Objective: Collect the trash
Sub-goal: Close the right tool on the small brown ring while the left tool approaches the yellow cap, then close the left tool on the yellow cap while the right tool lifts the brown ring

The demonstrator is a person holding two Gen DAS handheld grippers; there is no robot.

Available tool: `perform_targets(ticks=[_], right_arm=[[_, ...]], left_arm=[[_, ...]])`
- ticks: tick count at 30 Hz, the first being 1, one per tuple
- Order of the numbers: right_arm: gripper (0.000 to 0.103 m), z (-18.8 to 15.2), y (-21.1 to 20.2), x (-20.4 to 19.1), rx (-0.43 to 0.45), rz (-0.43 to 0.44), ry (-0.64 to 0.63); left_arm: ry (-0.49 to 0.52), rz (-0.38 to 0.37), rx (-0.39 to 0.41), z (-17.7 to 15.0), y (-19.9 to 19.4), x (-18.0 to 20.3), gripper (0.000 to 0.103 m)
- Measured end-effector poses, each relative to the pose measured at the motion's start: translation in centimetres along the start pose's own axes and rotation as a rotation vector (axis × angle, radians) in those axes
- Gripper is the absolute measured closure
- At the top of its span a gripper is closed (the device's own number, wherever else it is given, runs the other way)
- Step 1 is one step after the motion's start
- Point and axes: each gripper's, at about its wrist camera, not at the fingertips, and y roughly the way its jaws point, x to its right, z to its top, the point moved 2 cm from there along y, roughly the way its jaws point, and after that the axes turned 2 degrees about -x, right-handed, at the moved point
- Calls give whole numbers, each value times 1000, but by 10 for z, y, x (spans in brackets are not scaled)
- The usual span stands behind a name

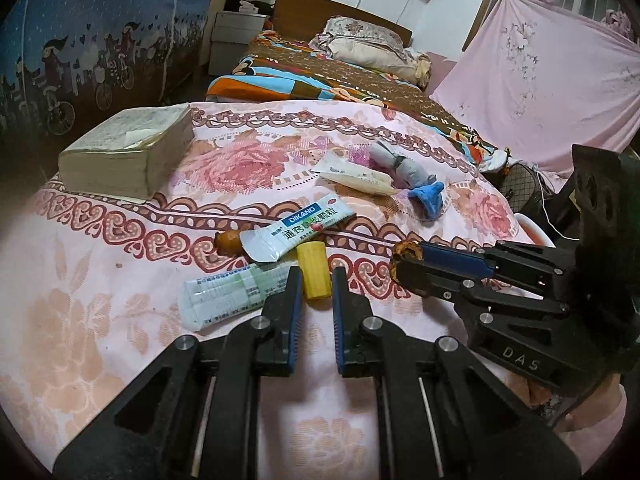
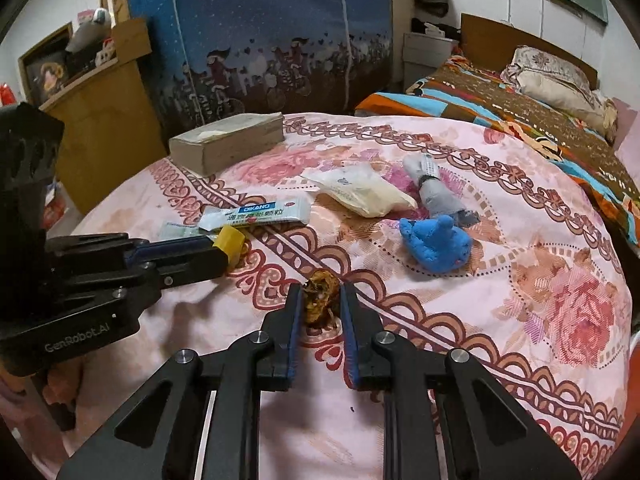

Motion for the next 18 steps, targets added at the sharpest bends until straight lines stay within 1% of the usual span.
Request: perform_targets(ticks=[2,4,8,12,15,18], right_arm=[[94,0,-3,1,18,8,6],[96,0,-9,2,46,10,5],[97,0,-17,1,85,3,0],[97,0,-34,7,171,-4,24],[97,-2,-52,10,269,-16,40],[97,-4,-65,10,337,-36,40]], left_arm=[[10,12,7,1,-2,2,103],[27,28,28,1,-6,6,103],[91,57,103,0,-20,22,103],[129,80,161,0,-32,32,103],[131,68,203,2,-40,37,103],[144,62,246,5,-46,46,103]])
